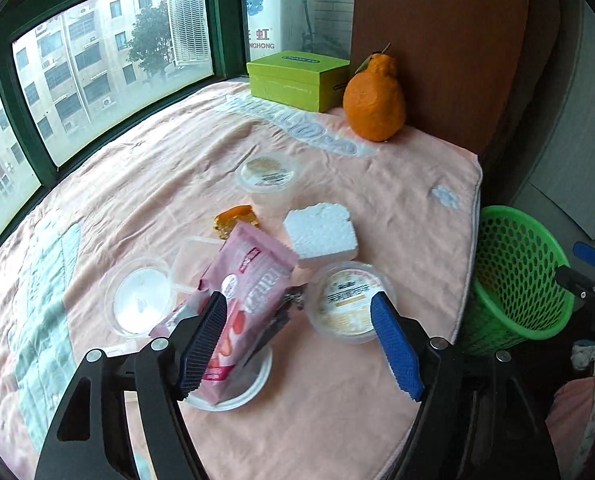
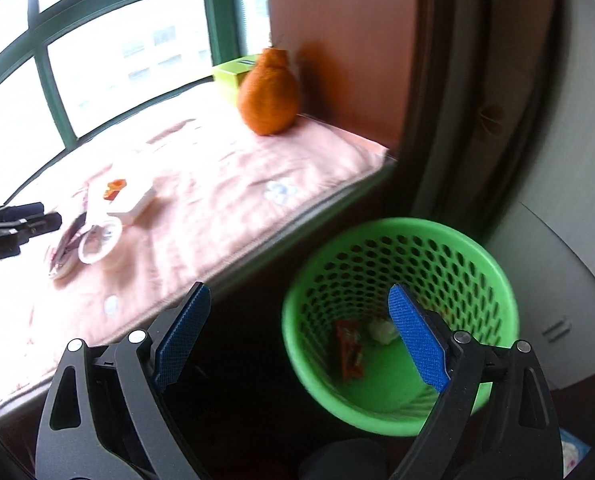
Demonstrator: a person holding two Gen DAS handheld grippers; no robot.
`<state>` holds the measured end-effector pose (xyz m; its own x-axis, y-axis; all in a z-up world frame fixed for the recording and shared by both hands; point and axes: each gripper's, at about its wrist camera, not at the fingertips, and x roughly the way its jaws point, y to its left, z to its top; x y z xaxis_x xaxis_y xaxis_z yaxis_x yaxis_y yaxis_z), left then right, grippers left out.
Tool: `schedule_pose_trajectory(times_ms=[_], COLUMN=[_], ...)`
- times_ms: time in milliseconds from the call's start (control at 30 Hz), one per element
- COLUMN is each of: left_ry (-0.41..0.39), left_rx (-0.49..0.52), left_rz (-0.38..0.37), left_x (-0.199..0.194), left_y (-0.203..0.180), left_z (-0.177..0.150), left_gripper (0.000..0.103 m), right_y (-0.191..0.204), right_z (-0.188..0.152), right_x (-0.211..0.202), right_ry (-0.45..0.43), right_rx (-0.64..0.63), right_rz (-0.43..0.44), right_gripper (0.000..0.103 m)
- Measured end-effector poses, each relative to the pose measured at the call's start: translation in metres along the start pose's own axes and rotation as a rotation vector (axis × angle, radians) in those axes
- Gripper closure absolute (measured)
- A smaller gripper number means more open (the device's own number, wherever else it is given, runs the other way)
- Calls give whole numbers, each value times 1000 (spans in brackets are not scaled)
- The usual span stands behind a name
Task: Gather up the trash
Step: 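Grasp the pink wrapper with the left tool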
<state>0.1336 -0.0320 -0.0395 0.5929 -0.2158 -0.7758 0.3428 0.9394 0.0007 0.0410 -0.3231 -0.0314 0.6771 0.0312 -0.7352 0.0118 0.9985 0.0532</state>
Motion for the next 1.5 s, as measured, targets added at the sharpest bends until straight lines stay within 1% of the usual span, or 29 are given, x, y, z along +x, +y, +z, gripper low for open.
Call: schedule_pose_trajectory(times_ms=[67,133,267,333,400,600,767,833,967,1033,1067,1133,1233,1333,1500], left_ry=[17,32,51,60,69,103,101,101,93,89,87,79,60,43,20], left_rx=[-2,-1,14,20,31,56,61,63,61,62,63,68,70,71,44], left_rz=[8,-19,-12,-19,-17,-42,-59,-75,-96,-112,-114,-114,-110,-99,-87], left_x=[6,10,21,27,32,46,51,51,50,48,47,44,37,29,17], left_y=[13,22,33,38,41,45,48,49,51,52,51,51,51,53,62], left_z=[-4,-8,-12,-12,-12,-12,-12,-13,-14,-15,-16,-17,-17,-16,-16], left_gripper=[31,31,30,27,26,26,27,36,49,60,62,73,82,89,95], right_y=[10,21,39,46,55,72,84,89,97,101,103,106,112,119,135], right_z=[4,8,15,18,19,23,27,28,29,30,29,29,29,30,30], right_x=[3,7,15,17,20,29,35,36,39,41,41,42,43,44,47], right_ry=[3,5,18,20,23,39,52,51,55,57,58,61,63,64,65], right_rx=[-12,-24,-38,-46,-58,-68,-73,-82,-93,-99,-102,-107,-111,-121,-151], right_rz=[17,34,70,78,84,111,137,141,152,158,160,163,173,184,207], right_gripper=[13,13,13,13,13,13,13,13,13,13,13,13,13,13,13])
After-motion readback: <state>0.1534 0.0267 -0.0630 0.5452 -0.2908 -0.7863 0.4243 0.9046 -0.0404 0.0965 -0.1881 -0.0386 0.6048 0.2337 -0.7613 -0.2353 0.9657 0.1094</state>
